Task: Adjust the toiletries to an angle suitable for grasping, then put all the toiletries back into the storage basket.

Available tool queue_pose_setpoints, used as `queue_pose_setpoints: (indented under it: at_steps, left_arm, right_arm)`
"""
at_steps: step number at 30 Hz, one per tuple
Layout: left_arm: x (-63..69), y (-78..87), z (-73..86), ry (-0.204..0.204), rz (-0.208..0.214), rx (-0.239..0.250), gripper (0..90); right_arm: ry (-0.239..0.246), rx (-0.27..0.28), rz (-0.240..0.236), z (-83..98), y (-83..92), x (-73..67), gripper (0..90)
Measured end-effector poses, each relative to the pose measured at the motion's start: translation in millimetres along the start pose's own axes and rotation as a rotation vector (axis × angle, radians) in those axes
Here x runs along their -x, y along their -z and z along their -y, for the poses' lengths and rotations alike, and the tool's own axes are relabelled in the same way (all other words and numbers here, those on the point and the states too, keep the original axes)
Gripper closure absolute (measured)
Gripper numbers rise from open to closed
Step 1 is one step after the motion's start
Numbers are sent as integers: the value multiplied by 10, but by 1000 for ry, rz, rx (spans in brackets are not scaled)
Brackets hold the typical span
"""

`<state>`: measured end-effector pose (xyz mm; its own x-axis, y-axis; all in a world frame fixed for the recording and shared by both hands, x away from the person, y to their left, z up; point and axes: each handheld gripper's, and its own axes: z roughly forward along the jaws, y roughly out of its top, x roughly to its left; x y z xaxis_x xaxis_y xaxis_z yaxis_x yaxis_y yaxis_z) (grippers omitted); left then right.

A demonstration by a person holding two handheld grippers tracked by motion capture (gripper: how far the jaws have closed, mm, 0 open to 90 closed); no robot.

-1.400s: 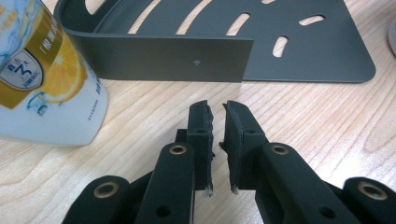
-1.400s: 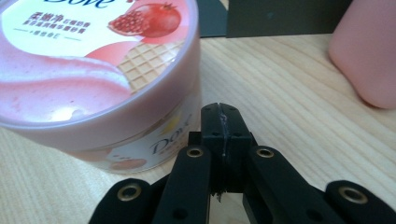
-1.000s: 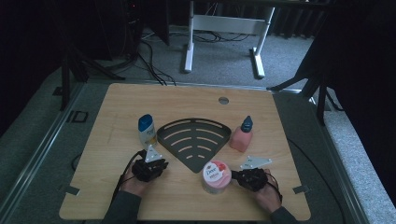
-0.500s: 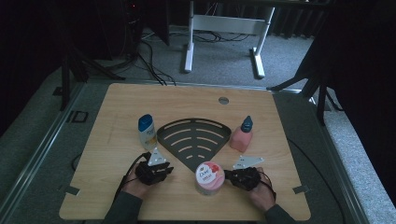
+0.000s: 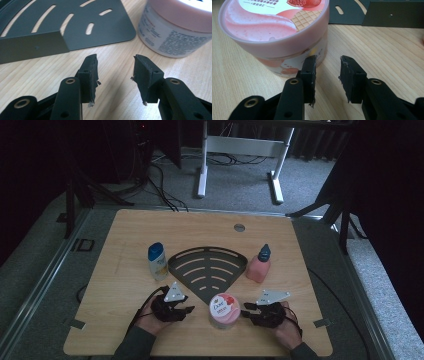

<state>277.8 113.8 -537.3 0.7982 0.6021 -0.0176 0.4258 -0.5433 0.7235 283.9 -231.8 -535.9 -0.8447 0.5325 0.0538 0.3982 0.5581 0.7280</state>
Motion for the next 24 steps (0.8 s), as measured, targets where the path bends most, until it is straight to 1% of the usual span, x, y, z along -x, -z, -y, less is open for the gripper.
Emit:
queue_pose_setpoints:
  at_steps: [4,6,8,12,13,15,18,19,22,23,24]
  left_arm:
    - [0,-24,1,3,16,9,508]
    - [14,-26,2,-4,27,12,495]
    - [28,-25,-4,-13,40,14,488]
    - [72,-29,-23,-42,53,33,465]
    - [72,-29,-23,-42,53,33,459]
    - [105,-29,-42,-65,65,37,454]
    - [129,-37,-53,-74,77,42,449]
    - [153,-60,-70,-85,96,34,449]
    - [175,-84,-85,-100,130,29,432]
    - [178,-89,-90,-111,151,30,418]
    - [189,-93,-98,-114,156,30,410]
  right_arm:
    - [-6,-3,-3,16,-7,26,626]
    - [-2,-3,-5,17,-5,25,616]
    - [2,1,-10,13,1,21,609]
    - [15,6,-23,4,2,10,590]
    - [15,6,-23,4,2,10,590]
    - [17,9,-34,5,7,16,570]
    - [18,10,-39,6,9,21,563]
    - [18,11,-43,8,13,22,557]
    - [32,23,-52,10,33,20,541]
    - [36,27,-56,13,42,16,540]
    - [41,30,-60,18,47,10,535]
